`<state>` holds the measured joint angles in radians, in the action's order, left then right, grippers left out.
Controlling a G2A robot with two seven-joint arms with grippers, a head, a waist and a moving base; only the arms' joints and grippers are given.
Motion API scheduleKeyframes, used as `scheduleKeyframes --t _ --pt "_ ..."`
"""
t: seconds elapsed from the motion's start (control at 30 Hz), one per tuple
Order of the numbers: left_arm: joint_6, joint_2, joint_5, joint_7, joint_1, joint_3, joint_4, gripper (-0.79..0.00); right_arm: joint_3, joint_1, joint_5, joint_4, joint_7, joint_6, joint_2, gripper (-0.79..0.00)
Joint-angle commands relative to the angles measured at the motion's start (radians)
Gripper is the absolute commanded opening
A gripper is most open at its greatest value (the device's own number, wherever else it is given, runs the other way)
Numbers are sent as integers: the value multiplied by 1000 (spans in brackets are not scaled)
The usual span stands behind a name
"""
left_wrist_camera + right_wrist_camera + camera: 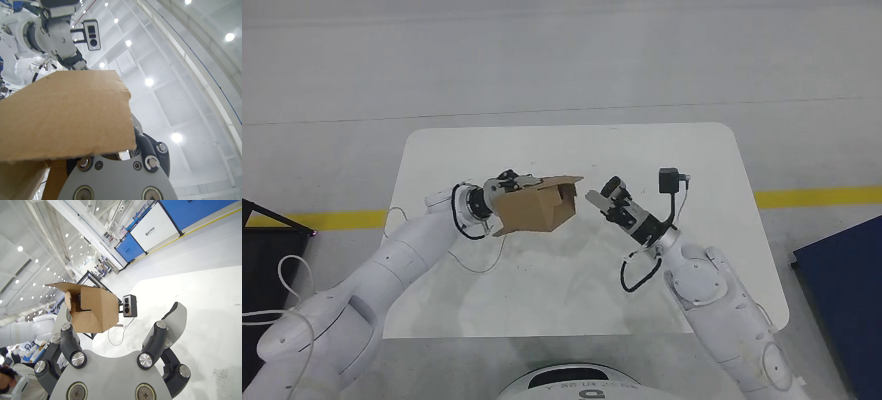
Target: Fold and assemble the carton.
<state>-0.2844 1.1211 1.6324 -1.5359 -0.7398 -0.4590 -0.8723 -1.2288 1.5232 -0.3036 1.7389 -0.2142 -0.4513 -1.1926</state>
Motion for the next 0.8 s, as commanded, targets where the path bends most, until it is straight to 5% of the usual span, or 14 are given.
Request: scheduleKeyframes --t 0.0,0.4,0.77 --pt "0 -4 -2 0 1 0 -8 -785 2 -9 14 -8 -9 22 -1 0" --pt "0 -6 -3 0 3 34 -17 -785 89 -52 -32 -5 -73 55 -12 0" --pt "0 -24 -34 0 32 24 21 -785 51 -36 30 -1 -49 9 -8 0"
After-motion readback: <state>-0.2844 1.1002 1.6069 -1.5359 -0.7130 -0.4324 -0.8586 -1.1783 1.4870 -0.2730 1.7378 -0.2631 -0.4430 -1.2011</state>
